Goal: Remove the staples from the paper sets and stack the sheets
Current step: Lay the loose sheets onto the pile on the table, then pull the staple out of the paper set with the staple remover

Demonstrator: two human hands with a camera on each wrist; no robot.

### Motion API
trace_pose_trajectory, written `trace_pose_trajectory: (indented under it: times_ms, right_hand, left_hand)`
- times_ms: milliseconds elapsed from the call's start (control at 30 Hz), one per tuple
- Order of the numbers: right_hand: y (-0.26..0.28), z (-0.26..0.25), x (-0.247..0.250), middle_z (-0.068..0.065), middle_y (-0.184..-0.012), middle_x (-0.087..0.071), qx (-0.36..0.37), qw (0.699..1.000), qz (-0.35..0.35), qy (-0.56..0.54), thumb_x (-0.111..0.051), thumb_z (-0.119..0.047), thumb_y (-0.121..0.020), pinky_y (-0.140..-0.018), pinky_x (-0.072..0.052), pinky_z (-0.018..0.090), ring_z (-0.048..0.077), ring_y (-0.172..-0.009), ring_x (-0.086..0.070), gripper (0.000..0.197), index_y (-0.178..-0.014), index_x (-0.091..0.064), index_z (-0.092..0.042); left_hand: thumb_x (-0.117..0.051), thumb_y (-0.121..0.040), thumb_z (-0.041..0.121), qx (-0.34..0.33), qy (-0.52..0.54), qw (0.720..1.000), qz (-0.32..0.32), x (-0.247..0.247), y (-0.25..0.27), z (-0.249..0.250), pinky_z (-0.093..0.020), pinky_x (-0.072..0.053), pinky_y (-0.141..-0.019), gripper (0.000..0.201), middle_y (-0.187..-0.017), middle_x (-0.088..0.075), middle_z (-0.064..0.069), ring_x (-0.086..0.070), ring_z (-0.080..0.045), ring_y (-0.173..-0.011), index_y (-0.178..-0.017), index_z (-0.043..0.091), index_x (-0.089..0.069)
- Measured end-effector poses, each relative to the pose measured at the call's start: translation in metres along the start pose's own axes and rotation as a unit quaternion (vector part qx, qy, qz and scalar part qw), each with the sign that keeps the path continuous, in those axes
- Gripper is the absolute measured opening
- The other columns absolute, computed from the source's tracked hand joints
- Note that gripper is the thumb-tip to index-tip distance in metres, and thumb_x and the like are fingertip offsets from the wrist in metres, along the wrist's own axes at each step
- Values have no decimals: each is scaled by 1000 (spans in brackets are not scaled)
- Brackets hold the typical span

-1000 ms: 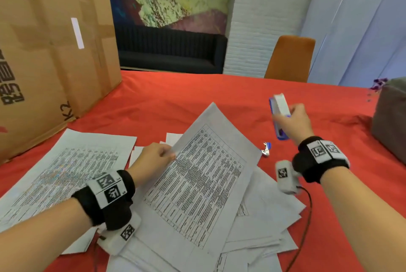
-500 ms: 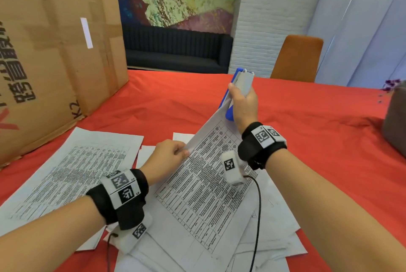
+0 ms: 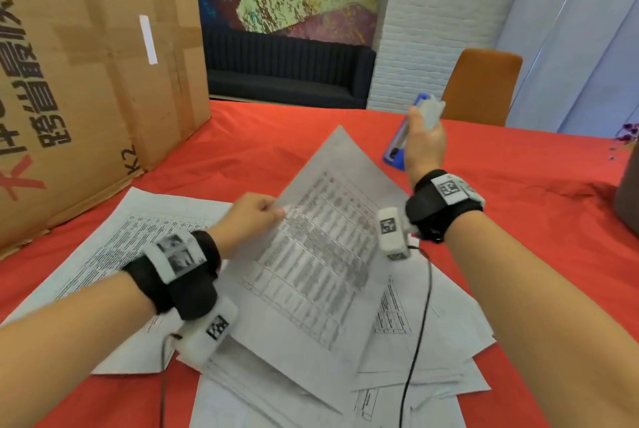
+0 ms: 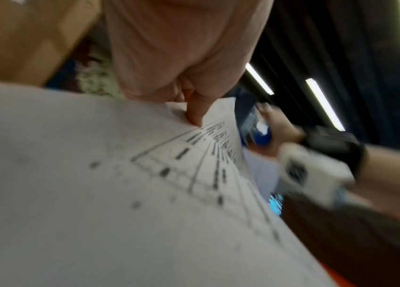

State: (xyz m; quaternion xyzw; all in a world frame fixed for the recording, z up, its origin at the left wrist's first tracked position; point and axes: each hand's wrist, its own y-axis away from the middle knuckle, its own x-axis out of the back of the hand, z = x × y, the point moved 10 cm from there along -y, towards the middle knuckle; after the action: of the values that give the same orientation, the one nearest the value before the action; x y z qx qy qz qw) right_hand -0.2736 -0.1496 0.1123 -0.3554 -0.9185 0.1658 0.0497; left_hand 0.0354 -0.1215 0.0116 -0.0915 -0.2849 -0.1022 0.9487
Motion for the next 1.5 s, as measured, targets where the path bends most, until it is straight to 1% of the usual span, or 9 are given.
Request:
trace_pose_trajectory:
  times_ms: [333,567,700,800,900,1100,1267,1367,1500]
  right_hand:
    - [8,151,141,22,-147,-39,-245,763,-193,566,-42,-18,-101,-95,-37,29,31,-135,-39,45,-139,-40,6]
    - [-15,127,127,24,-124,-57,-150,789,-102,588,-51,-29,-90,-91,-43,37,37,-113,-53,40,-114,-63,1]
    - [11,110,47,20,-87,-65,-112,869,-187,445,-54,-18,-88,-68,-48,34,31,-72,-59,23,-88,-65,2]
    - [63,138,5,14,-88,-61,-233,818,-328,412,-63,-28,-89,-57,-48,29,23,-59,-58,32,-107,-53,-4]
    - [83,146,-14,12,-120,-60,-180,725,-405,528,-67,-43,-84,-81,-56,39,24,-86,-62,63,-131,-45,-7]
    - [104,142,-29,11,-122,-61,-102,642,-443,618,-67,-43,-85,-77,-46,30,23,-92,-56,60,-125,-53,-1]
    - [105,142,-31,10,-116,-63,-77,636,-441,628,-66,-43,-85,-80,-48,30,24,-100,-60,56,-122,-56,-2]
    - [102,146,-27,6,-102,-61,-84,640,-451,617,-68,-49,-81,-76,-49,30,22,-90,-59,63,-121,-56,-3]
    - [77,139,-13,10,-129,-57,-103,707,-425,555,-61,-60,-81,-92,-52,38,25,-106,-61,79,-136,-45,-5]
  left_hand:
    - [-58,-93,19,264,-152,946,111,204,11,-153,-44,-49,-89,21,-94,-66,-17,-62,-34,-90,-99,1,-67]
    - [-66,-83,11,262,-338,897,109,203,-6,-151,-39,-48,-75,29,-106,-63,-25,-60,-37,-90,-106,-6,-61]
    - [-60,-91,10,213,16,977,-20,77,-22,-94,-31,-45,-75,16,-107,-55,-20,-57,-26,-88,-106,4,-57]
    - [-59,-92,16,247,152,948,-133,-10,-25,-68,-35,-45,-96,23,-123,-53,-23,-56,-30,-112,-111,3,-55]
    - [-63,-90,20,262,150,944,-134,-48,-38,-60,-37,-40,-103,61,-136,-41,-26,-46,-33,-125,-139,-2,-34]
    - [-64,-87,18,240,60,969,0,-50,-72,-53,-29,-39,-68,44,-95,-59,-16,-59,-27,-84,-123,-5,-53]
    - [-68,-85,20,110,-84,990,35,-51,-91,-25,-31,-42,-95,41,-126,-59,-7,-53,-25,-118,-123,8,-61]
    - [-69,-83,15,69,-99,992,40,-52,-90,-13,-25,-39,-85,13,-114,-61,-5,-53,-19,-103,-97,15,-69]
    - [-69,-81,24,-36,-46,998,-11,-47,-79,20,-43,-37,-104,8,-119,-60,-1,-50,-23,-118,-77,28,-63]
